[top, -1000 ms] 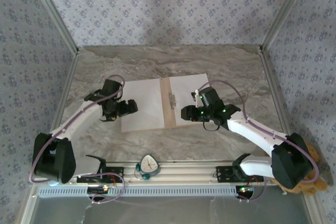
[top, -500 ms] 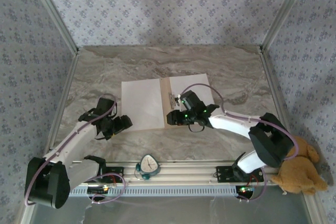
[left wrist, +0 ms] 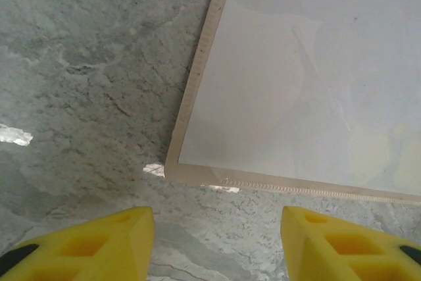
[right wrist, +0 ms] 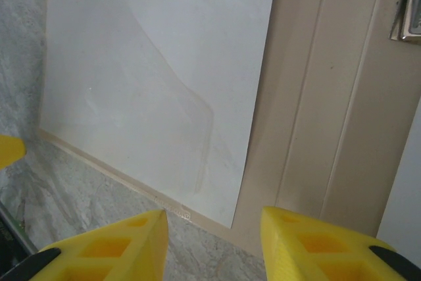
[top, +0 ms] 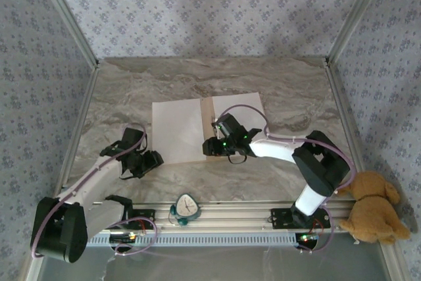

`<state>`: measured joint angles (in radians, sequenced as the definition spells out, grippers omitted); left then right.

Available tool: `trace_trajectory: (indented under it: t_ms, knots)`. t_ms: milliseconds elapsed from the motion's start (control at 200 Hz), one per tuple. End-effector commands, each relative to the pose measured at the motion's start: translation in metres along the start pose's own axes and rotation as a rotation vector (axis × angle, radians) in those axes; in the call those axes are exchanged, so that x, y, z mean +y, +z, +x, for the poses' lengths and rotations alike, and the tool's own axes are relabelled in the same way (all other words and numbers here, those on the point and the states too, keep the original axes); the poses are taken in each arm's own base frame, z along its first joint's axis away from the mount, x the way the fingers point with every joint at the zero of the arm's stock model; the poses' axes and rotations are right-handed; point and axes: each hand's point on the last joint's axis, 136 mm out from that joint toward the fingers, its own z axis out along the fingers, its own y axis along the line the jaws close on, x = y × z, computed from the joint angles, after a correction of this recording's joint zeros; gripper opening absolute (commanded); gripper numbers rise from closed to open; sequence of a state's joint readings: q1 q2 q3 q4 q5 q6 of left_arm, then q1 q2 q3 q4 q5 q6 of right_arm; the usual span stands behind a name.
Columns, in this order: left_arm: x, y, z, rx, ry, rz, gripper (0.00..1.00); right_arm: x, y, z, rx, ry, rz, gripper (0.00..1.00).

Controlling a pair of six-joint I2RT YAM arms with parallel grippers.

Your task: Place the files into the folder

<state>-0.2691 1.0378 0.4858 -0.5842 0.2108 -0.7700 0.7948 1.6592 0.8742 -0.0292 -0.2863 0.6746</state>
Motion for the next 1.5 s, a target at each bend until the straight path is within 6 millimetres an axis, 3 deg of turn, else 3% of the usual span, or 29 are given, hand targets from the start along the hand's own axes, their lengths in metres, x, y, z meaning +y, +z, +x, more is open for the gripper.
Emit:
trace_trajectory:
  t_ms: [0, 465, 670, 849, 1234, 1499]
  knots:
    - [-0.006, 0.002, -0.005, -0.009, -0.006, 0.030, 0.51, 0.005, 0.004, -0.010, -0.023, 0.005, 0.004, 0.42]
    - [-0.004, 0.007, -0.009, -0.019, -0.006, 0.030, 0.48, -0.007, 0.016, -0.006, 0.007, 0.013, 0.048, 0.41]
    - [0.000, 0.009, -0.008, -0.018, -0.006, 0.014, 0.55, -0.010, 0.019, -0.005, 0.017, 0.016, 0.064, 0.41]
    - [0.000, 0.014, -0.008, -0.005, -0.002, 0.017, 0.55, -0.010, 0.019, -0.004, 0.020, 0.019, 0.064, 0.41]
    - [-0.007, 0.014, -0.015, -0.026, 0.027, 0.044, 0.47, -0.018, 0.022, 0.004, 0.045, 0.037, 0.085, 0.41]
    - [-0.024, 0.010, -0.021, -0.050, 0.042, 0.129, 0.43, -0.023, 0.025, 0.008, 0.055, 0.043, 0.096, 0.41]
